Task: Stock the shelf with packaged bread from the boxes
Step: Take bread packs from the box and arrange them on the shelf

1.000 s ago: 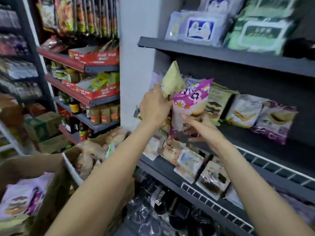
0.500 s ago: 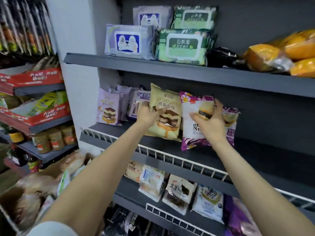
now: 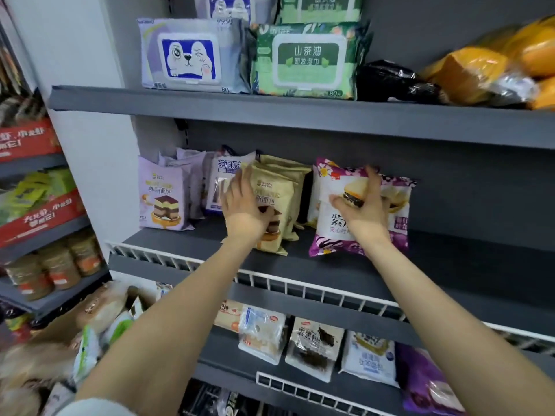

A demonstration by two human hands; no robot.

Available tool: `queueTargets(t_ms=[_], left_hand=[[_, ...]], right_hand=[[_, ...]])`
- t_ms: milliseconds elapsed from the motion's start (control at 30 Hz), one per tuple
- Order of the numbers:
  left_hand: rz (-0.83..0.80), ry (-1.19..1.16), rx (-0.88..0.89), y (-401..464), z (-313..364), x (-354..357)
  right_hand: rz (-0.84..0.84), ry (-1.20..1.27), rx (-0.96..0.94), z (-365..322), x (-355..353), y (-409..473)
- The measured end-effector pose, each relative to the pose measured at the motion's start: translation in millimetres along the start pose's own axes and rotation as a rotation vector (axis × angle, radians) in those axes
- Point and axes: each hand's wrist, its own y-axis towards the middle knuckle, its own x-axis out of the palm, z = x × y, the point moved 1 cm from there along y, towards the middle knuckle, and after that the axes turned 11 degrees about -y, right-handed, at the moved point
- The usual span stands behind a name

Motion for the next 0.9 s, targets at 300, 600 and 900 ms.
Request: queueTargets(t_ms=[300,600,900], left_hand=[[-0.402,0.261,0.480,-7,105,67],[-0.689,0.367,0.253,-5,102,111],[-0.678,0.355,0.195,-6,93,119]], right_hand=[[0.165,-0.162,0.193,33,-45,24],[-0.212,-0.401,0.207,85,-36,50],[-0.109,-0.379,-0.042,96,-27,55]])
